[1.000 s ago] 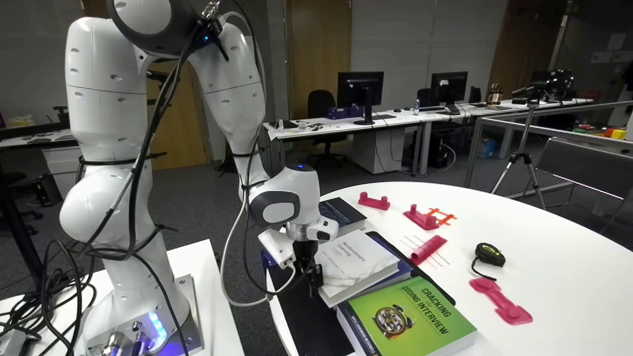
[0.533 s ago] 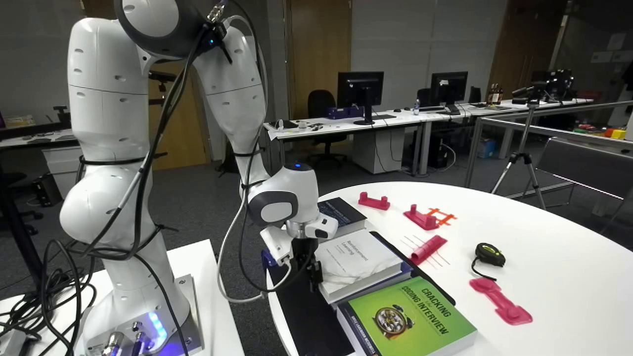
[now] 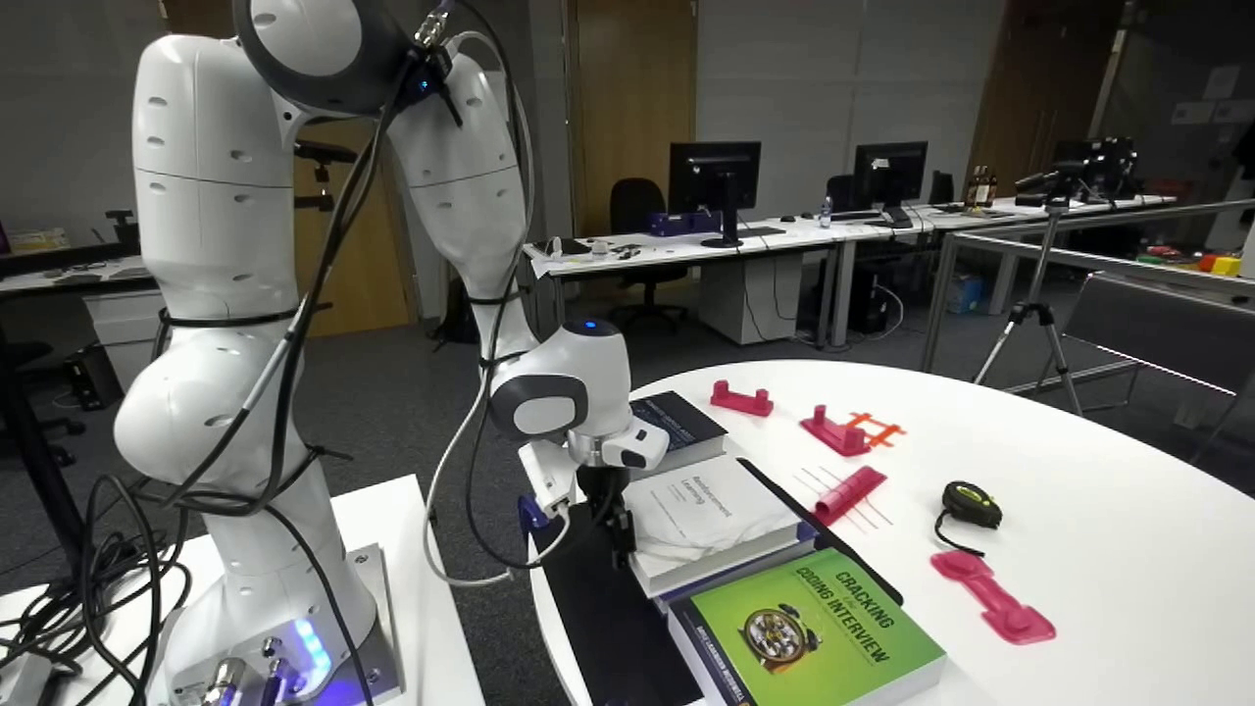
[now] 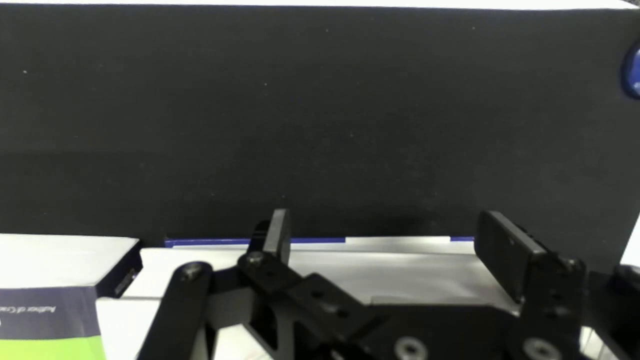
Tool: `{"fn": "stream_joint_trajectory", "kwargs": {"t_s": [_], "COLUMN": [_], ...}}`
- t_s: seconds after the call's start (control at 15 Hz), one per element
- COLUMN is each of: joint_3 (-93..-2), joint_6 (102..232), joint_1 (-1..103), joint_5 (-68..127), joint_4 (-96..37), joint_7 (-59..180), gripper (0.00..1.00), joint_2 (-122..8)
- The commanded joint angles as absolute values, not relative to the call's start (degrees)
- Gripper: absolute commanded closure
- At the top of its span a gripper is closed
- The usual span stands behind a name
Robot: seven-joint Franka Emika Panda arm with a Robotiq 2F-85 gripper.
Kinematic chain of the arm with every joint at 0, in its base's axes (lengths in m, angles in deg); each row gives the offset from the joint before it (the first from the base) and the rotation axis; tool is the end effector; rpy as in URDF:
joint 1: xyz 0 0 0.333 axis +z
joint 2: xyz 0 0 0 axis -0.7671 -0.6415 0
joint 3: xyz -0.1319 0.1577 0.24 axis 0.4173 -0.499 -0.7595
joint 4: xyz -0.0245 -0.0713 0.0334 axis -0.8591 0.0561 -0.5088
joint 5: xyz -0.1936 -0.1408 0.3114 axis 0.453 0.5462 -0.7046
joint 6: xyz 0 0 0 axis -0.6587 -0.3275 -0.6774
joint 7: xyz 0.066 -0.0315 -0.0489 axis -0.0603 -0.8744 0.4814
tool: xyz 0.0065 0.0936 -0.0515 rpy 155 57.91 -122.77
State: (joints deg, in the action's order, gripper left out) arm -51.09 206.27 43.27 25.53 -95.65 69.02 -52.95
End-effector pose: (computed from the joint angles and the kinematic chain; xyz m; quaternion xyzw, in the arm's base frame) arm 0.3782 -0.0498 0.1544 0.9988 -0.0430 0.0234 0.0015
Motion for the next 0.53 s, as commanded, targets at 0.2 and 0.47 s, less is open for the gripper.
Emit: {"fn": "stream_joint_trajectory", "kwargs": {"t_s": [0.2, 0.47], "joint_3": [-50.3, -40.2], "joint_6": [206.7, 204.2], "joint_1": [44.5, 49.8], "joint_5": [25.6, 37.2], "joint_4": [-96.2, -96.1], "joint_7": [69.1, 68.9], "gripper": [0.0, 0.0], "joint_2": [-50.9, -49.7]}}
